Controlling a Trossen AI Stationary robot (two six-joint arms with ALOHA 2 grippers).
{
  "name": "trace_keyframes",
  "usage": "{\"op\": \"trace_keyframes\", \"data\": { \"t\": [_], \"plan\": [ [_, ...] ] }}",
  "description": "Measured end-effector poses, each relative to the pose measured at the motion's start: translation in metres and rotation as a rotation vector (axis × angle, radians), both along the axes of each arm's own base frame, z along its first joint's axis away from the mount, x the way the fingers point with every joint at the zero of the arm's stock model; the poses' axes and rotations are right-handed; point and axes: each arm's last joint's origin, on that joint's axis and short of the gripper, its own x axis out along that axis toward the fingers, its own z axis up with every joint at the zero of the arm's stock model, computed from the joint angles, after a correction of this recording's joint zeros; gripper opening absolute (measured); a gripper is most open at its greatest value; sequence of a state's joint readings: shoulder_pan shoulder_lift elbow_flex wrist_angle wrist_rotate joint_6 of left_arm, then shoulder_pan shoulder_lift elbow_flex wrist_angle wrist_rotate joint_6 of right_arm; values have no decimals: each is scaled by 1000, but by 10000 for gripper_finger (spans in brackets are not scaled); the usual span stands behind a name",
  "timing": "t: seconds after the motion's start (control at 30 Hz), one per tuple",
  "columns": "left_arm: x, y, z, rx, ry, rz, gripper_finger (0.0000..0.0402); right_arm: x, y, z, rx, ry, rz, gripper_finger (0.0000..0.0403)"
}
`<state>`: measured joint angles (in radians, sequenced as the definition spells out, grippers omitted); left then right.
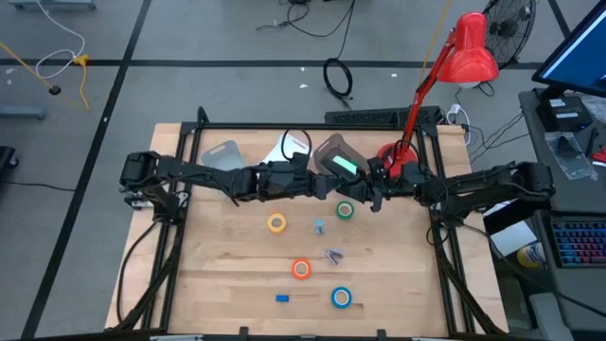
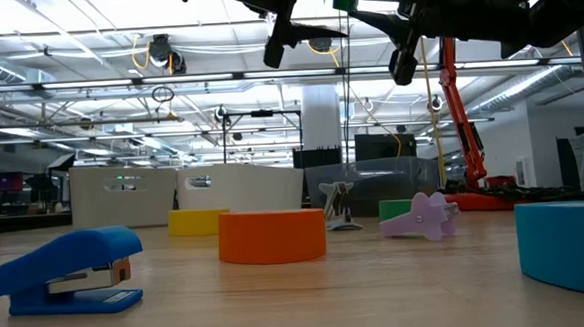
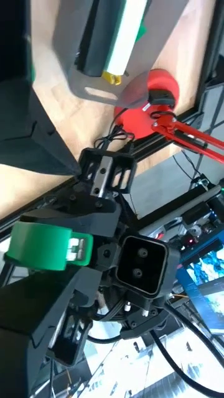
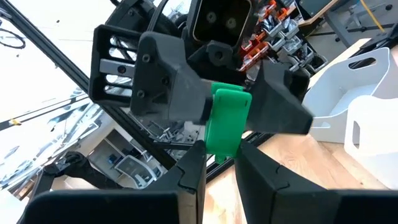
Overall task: Pick and place Stapler, Stapler remover, tape
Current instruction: Put the small green stapler into the black bin
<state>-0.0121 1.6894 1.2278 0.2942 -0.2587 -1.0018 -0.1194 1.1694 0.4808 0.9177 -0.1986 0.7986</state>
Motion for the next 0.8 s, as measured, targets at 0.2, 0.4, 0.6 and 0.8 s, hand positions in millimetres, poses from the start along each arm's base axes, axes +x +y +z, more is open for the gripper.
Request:
{"op": "trace_keyframes", "data": {
  "t": [0.2, 0.4, 0.6, 0.8],
  "plan": [
    [0, 13, 0, 2, 0, 7, 268, 0, -1, 0, 4, 2, -20, 59],
    [-2, 34, 1, 20, 0, 5, 269, 0, -1, 0, 7, 5, -36, 59],
    [-4, 57, 1, 23, 8, 12, 269, 0, -2, -1, 8, 10, -45, 59],
    [-10, 85, 1, 31, 11, 37, 269, 0, -6, -4, 14, 37, -87, 59]
  ]
}}
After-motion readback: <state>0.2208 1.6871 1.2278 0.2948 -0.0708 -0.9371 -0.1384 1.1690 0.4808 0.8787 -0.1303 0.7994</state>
